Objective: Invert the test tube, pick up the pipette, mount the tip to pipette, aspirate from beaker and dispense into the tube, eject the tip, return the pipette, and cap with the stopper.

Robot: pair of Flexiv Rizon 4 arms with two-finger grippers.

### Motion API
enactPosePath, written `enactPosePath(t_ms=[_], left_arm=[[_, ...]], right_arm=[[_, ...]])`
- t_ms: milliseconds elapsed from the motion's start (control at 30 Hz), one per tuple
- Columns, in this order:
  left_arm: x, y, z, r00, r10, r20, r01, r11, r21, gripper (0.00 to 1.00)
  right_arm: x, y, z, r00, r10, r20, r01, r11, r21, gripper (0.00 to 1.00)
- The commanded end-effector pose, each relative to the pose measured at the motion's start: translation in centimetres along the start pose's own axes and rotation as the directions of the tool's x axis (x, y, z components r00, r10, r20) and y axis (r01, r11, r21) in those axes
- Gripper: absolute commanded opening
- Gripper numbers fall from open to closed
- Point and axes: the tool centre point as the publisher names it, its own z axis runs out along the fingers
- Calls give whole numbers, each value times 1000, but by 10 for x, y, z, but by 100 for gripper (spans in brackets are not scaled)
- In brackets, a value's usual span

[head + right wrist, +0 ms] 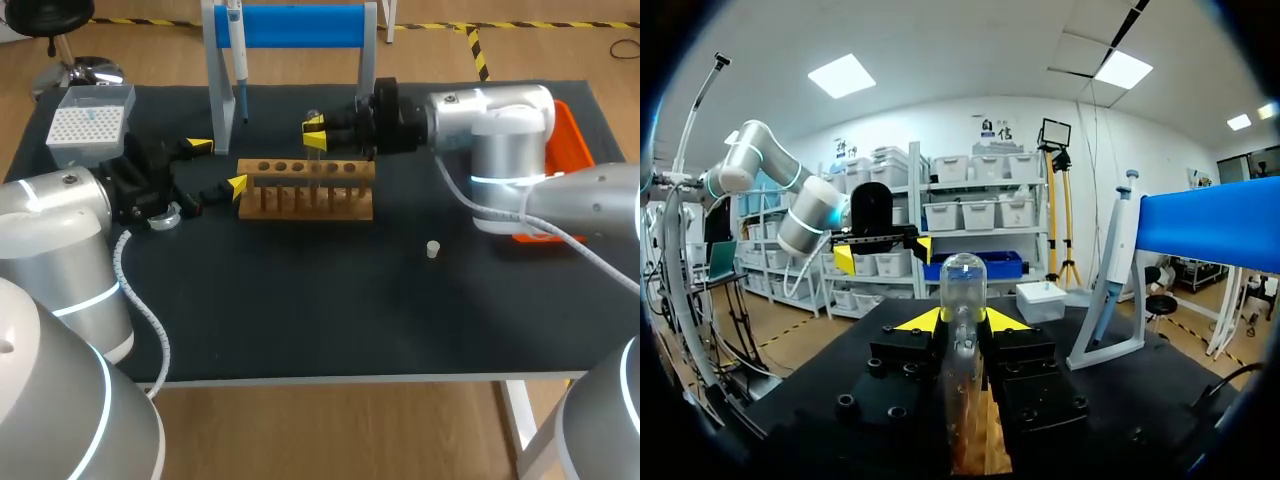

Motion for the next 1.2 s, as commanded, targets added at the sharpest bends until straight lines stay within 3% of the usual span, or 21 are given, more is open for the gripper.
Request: enactPosePath(t_ms=[33, 1200], left_arm=[[1, 0, 1, 1000, 1, 3, -1, 1000, 0, 100], [1, 0, 1, 1000, 1, 3, -1, 1000, 0, 100]], right_arm=[[1, 5, -2, 1000, 1, -2, -1, 1000, 4, 0], [12, 38, -1, 1000, -31, -6, 31, 1000, 3, 0]])
